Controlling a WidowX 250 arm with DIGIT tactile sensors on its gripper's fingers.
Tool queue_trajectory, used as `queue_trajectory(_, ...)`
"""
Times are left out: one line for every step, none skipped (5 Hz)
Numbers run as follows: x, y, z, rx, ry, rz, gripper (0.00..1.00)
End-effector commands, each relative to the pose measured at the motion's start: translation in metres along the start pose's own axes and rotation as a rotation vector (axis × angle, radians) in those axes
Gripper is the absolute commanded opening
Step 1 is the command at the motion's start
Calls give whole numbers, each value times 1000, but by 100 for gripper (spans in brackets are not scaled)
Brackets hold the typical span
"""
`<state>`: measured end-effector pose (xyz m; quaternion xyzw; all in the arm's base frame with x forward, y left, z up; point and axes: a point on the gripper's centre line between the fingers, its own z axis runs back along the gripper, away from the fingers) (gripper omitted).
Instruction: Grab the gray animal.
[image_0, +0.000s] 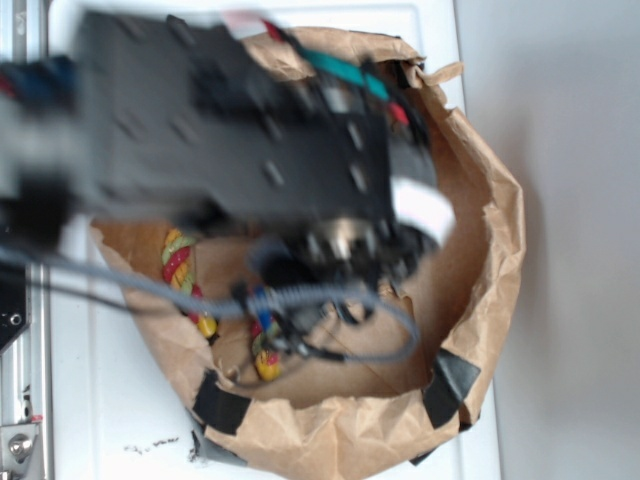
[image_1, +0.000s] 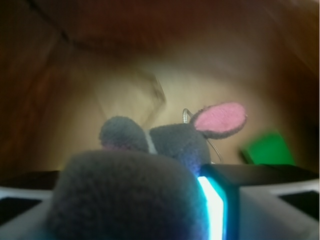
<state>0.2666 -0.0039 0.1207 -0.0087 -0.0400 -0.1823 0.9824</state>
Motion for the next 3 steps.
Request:
queue_trajectory(0,40,92,13,-13,77,0)
queue_trajectory(-3,36,103,16,-40,46,0)
queue_trajectory(0,31,101,59,-81,41,0)
